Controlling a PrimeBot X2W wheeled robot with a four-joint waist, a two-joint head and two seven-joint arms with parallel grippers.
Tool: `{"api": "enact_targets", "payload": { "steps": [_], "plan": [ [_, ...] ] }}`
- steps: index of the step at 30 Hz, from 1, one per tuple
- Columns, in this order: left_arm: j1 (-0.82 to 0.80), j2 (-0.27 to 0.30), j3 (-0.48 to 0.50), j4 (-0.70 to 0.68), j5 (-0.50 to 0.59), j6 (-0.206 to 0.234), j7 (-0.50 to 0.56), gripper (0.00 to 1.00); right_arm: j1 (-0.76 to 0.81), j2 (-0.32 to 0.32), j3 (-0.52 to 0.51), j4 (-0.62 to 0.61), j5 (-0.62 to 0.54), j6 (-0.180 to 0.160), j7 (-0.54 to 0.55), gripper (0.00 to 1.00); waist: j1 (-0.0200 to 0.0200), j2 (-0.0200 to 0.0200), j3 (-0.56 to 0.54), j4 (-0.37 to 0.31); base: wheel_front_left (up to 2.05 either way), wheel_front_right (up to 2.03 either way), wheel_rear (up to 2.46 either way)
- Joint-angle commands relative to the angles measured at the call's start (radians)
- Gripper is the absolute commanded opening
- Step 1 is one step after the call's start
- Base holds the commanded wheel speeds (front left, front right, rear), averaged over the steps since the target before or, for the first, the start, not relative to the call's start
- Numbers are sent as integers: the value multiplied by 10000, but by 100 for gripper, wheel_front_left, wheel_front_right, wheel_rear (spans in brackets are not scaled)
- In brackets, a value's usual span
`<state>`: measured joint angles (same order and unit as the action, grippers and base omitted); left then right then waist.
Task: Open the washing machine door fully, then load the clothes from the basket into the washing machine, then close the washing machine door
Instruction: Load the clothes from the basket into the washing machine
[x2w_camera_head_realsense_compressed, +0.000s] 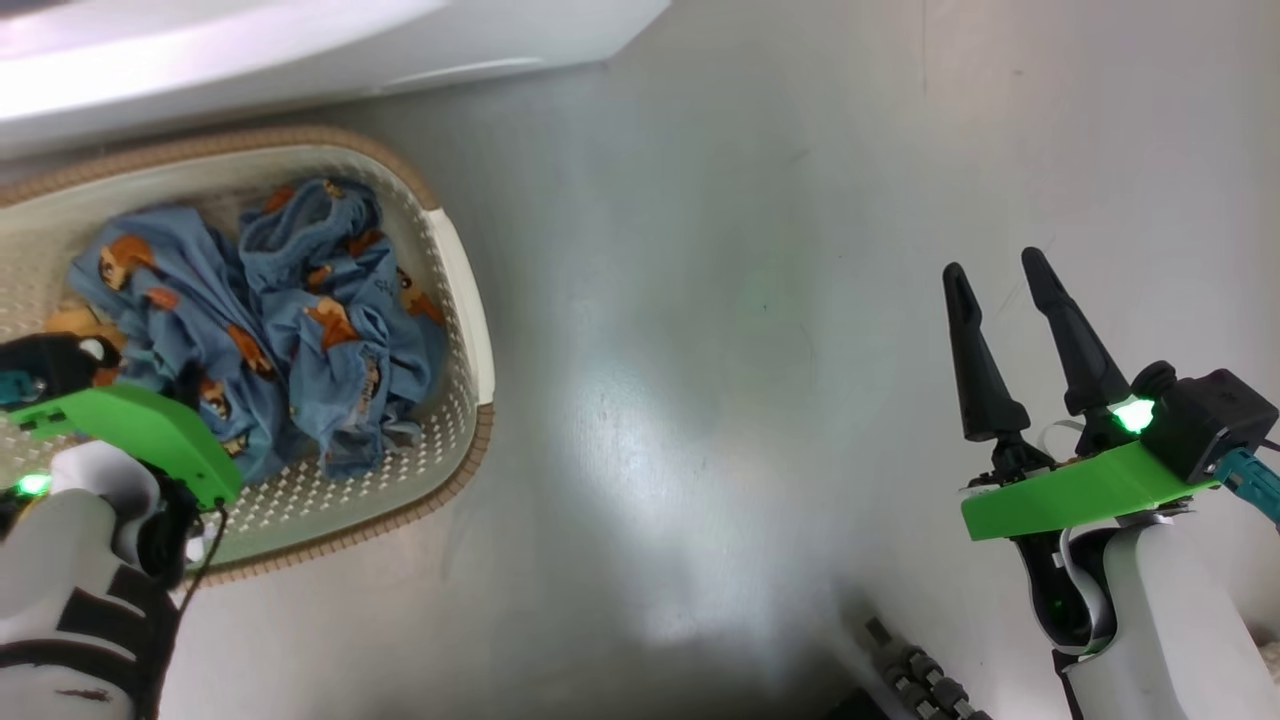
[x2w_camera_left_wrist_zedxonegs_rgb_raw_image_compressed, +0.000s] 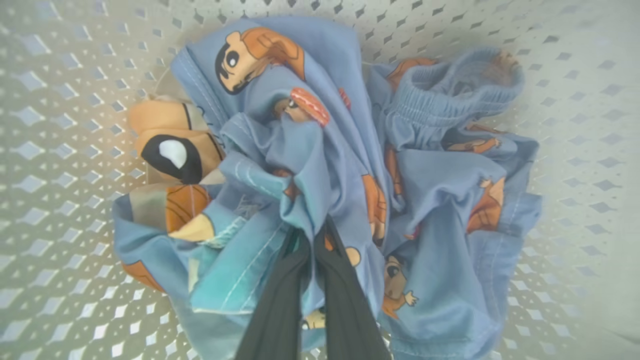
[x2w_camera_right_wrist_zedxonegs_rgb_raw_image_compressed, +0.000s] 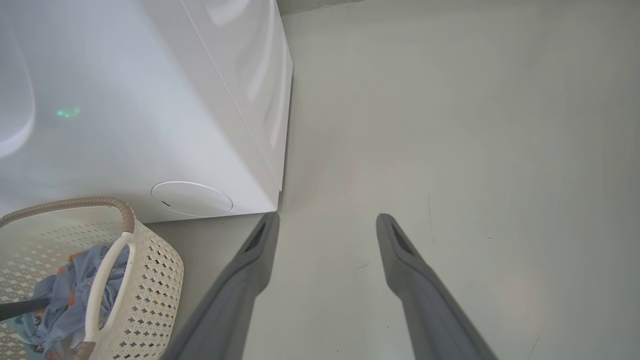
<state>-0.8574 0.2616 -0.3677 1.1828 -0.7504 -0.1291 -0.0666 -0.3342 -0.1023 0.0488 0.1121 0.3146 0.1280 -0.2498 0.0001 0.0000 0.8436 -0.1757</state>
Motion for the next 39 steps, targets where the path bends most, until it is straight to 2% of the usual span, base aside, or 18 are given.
{"api": "enact_targets", "payload": {
  "steps": [1,8,14,18,23,31,39],
  "plan": [
    [435,341,109,-58,-67,-15,-170,0,182,-78,128,-184,61,27,-120,100,-1,0,-167,49,0,0,0],
    [1007,292,-361,-543,-166,-15,-1286,0,253,-139,148,-87,51,27,-120,100,-1,0,-1015,226,0,0,0],
    [1760,314,-443,-1540,-79,-15,-1935,0,476,-329,206,78,76,27,-120,100,-1,0,-2227,636,0,0,0],
    [2429,438,411,-3056,472,7,-1946,0,680,-439,203,147,87,27,-120,100,-1,0,-2857,903,0,0,0],
    [3609,243,1559,-4901,1457,108,-1949,0,948,-560,258,249,120,27,-120,100,-1,0,-3631,1129,0,0,0],
    [5253,-472,2998,-7269,2816,86,-1950,0,1433,-654,494,539,222,27,-120,100,-1,0,-4780,1391,0,0,0],
    [6240,-1260,3846,-9231,3846,21,-1951,0,1787,-732,637,667,239,27,-120,100,-1,0,-5633,1561,0,0,0]
  ]
}}
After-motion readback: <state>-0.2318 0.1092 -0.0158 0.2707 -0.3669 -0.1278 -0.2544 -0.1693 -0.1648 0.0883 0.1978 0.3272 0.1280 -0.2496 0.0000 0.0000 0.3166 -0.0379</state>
